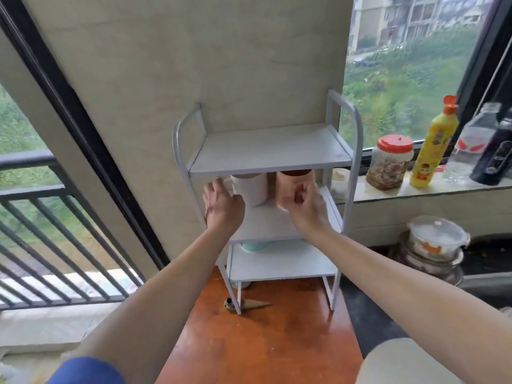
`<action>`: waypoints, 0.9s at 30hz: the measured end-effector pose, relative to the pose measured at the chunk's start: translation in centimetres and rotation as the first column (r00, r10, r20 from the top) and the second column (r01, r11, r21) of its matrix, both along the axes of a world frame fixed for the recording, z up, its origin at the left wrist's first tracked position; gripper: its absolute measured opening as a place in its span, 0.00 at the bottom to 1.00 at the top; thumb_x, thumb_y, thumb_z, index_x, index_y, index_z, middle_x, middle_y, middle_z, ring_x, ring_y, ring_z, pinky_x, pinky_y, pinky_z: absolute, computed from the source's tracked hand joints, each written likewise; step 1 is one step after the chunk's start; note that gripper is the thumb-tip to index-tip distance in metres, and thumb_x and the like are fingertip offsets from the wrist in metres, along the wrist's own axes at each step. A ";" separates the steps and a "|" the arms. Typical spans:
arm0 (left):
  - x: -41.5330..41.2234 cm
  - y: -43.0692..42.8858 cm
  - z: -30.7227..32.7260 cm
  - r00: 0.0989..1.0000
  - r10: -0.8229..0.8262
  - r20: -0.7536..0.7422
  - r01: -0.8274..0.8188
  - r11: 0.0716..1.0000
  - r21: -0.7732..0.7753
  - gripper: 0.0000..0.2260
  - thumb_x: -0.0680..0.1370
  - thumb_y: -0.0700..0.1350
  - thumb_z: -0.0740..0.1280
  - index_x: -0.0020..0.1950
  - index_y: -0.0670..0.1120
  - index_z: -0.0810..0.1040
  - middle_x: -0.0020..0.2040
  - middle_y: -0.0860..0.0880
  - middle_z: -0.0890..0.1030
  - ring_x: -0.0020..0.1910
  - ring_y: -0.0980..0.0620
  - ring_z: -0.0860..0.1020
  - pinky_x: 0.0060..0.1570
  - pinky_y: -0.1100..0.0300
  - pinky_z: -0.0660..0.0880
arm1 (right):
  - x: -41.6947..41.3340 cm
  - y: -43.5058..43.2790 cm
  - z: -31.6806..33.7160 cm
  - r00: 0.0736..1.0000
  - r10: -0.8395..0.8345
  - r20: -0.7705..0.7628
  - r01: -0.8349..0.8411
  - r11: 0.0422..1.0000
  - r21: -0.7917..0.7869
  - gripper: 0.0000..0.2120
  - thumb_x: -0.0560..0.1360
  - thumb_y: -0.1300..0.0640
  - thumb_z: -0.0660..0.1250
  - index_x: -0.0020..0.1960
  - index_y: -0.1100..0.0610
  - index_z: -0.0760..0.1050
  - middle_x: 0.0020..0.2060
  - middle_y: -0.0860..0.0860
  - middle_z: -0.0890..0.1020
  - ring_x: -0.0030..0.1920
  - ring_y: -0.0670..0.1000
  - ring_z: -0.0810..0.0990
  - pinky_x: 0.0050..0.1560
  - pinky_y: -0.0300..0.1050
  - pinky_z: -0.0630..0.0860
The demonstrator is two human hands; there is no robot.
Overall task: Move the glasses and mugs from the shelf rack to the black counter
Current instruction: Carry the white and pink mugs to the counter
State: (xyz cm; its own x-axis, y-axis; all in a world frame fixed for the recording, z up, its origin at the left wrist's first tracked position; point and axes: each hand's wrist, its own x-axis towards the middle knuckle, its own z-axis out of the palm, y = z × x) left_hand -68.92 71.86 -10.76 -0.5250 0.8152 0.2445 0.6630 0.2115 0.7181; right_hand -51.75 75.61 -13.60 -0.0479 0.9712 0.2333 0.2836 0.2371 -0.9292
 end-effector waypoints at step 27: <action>1.6 -8.7 -2.0 0.677 -0.268 0.686 0.167 0.963 0.211 0.11 0.80 0.42 0.58 0.41 0.42 0.74 0.25 0.49 0.71 0.29 0.48 0.70 0.35 0.55 0.70 | 5.3 -7.7 0.8 0.935 -0.018 -0.354 -0.090 0.953 -0.288 0.12 0.79 0.52 0.66 0.41 0.57 0.80 0.29 0.50 0.75 0.37 0.52 0.74 0.45 0.50 0.77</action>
State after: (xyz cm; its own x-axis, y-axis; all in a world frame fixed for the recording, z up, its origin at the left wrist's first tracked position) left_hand -67.28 63.14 -12.80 -0.3942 0.9188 -0.0179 -0.0312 0.0061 0.9995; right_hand -46.43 67.87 -12.79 -0.0526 0.9971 -0.0549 -0.0745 -0.0588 -0.9955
